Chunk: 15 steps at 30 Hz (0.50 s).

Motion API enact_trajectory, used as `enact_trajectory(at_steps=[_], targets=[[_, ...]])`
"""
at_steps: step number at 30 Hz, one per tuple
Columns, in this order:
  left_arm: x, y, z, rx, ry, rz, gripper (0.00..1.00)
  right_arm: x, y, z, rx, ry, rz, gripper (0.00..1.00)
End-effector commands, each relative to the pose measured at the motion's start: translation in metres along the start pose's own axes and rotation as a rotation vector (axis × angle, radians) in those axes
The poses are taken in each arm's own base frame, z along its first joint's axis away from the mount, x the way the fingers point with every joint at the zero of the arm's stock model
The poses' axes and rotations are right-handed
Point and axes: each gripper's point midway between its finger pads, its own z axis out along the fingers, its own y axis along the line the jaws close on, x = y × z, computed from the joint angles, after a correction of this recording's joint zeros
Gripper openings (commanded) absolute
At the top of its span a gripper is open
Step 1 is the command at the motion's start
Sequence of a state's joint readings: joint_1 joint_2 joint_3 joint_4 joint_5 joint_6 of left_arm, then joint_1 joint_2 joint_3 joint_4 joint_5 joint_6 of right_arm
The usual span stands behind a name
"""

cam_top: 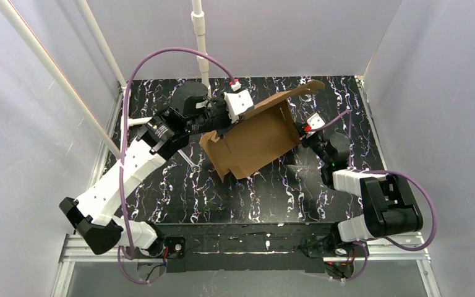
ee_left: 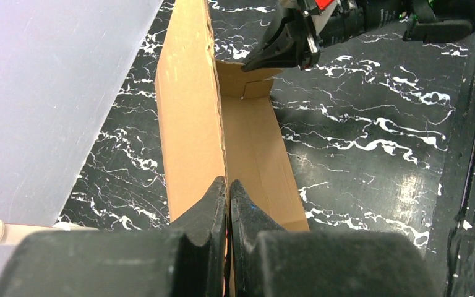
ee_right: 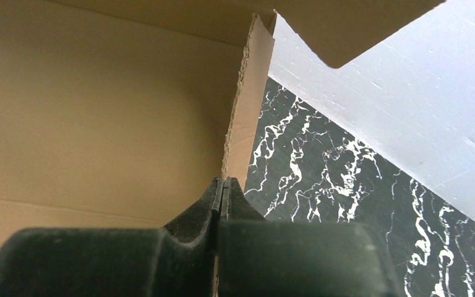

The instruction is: Fold the paper box

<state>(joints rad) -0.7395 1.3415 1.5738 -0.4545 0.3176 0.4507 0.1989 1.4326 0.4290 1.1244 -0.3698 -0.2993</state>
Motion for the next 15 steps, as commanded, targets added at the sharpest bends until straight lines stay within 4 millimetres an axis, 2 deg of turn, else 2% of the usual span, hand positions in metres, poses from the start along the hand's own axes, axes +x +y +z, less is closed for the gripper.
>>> enact_trajectory(at_steps=[1, 7, 15], targets=[[-0.044, -0.006, -0.024, -0.007, -0.162, 0.110, 0.00, 0.012, 0.005, -0.007, -0.045, 0.071, -0.030, 0.05], [-0.054, -0.016, -0.029, 0.015, -0.199, 0.145, 0.00, 0.027, -0.006, -0.013, -0.039, 0.140, 0.000, 0.10], [-0.059, -0.024, -0.025, 0.034, -0.206, 0.187, 0.00, 0.027, -0.010, -0.013, -0.065, 0.160, 0.033, 0.17]])
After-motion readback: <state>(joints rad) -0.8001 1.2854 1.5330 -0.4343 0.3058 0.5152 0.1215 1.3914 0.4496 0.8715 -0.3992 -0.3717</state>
